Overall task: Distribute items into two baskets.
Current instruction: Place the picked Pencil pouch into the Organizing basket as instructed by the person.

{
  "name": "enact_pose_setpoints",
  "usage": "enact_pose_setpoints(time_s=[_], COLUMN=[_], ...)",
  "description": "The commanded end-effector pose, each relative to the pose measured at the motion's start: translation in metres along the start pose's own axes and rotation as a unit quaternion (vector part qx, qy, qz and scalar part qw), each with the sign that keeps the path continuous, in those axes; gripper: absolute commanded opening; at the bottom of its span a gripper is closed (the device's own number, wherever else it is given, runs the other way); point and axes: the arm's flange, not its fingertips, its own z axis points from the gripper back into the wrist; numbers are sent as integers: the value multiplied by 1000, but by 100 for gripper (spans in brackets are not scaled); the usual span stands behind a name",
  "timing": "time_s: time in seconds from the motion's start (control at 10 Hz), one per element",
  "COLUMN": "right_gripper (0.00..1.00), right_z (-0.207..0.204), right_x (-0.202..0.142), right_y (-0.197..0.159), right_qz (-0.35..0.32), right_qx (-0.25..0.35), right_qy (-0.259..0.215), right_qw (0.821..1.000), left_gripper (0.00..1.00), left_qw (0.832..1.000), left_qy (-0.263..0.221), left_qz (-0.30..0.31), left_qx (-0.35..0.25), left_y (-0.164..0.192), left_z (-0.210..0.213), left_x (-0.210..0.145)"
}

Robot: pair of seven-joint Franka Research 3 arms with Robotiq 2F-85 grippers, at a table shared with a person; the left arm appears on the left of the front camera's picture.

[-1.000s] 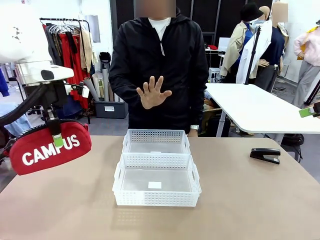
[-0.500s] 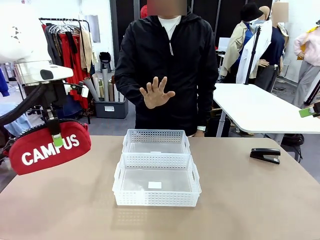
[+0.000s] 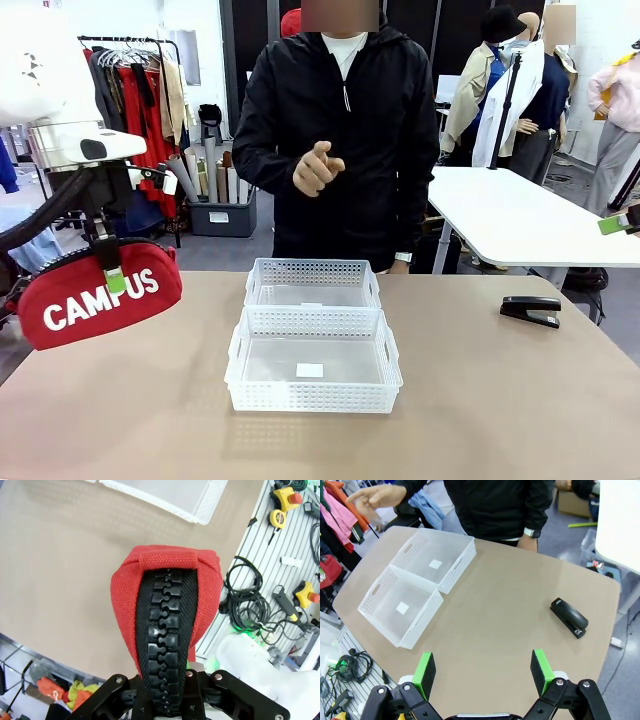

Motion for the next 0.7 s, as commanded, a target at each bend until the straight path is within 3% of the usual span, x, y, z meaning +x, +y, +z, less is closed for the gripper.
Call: enact_pose_setpoints(time_s=[0.0, 0.6], right_gripper=[100, 100], right_z=[0, 0], right_x=[1, 1], right_y=[0, 0], right_qz=[1, 1], right_qx=[6, 6], right_qy=[-6, -6], right_qw=[1000, 1000], left_gripper=[0, 0], left_qw=[1000, 1000], left_qy=[1, 1], left_qz=[6, 6], left_qx=[9, 9], left_y=[0, 0], left_z=[3, 3], left_x=[-1, -1])
